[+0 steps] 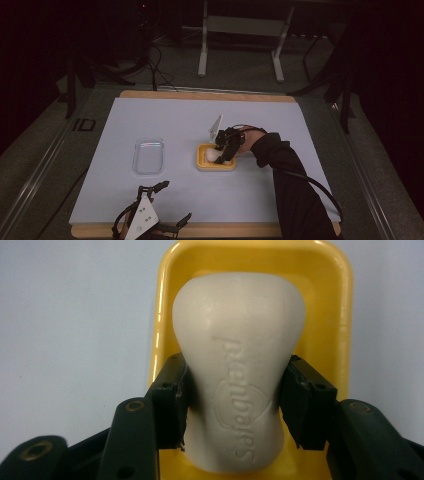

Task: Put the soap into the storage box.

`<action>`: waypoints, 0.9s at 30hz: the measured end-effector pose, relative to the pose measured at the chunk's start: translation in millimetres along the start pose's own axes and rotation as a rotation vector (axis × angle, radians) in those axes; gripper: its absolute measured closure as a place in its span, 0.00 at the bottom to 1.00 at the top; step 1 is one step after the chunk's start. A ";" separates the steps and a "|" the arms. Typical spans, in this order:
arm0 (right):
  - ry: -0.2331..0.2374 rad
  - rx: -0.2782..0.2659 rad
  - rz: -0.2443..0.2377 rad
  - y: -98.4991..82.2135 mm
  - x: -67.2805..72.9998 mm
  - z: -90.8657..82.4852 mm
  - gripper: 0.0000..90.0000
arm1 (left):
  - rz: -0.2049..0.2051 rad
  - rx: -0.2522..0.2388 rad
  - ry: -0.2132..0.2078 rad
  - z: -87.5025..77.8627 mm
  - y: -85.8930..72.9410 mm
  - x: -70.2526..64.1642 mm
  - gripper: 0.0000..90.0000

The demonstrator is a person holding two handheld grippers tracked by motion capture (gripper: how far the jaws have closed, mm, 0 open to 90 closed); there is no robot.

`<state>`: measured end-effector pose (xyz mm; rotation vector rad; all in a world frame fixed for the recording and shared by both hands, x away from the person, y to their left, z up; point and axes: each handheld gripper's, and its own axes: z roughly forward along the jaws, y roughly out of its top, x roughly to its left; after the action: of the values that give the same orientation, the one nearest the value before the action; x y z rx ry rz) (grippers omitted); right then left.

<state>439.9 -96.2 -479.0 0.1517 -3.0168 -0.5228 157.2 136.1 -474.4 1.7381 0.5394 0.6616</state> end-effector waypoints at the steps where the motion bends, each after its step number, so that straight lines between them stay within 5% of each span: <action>1: 0.003 0.002 0.003 0.5 0.0 1.6 0.55 | 0.000 0.001 0.000 0.0 0.0 0.0 0.01; 19: -0.032 0.023 0.033 5.4 -1.2 13.9 0.53 | 0.001 0.002 -0.002 0.0 0.0 -0.1 0.01; 27: -0.060 -0.037 0.041 9.1 1.9 -11.4 0.51 | 0.002 0.005 -0.003 0.5 0.1 0.1 0.01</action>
<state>438.3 -91.7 -465.1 0.0729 -3.0587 -0.5895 157.6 135.8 -474.3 1.7442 0.5372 0.6598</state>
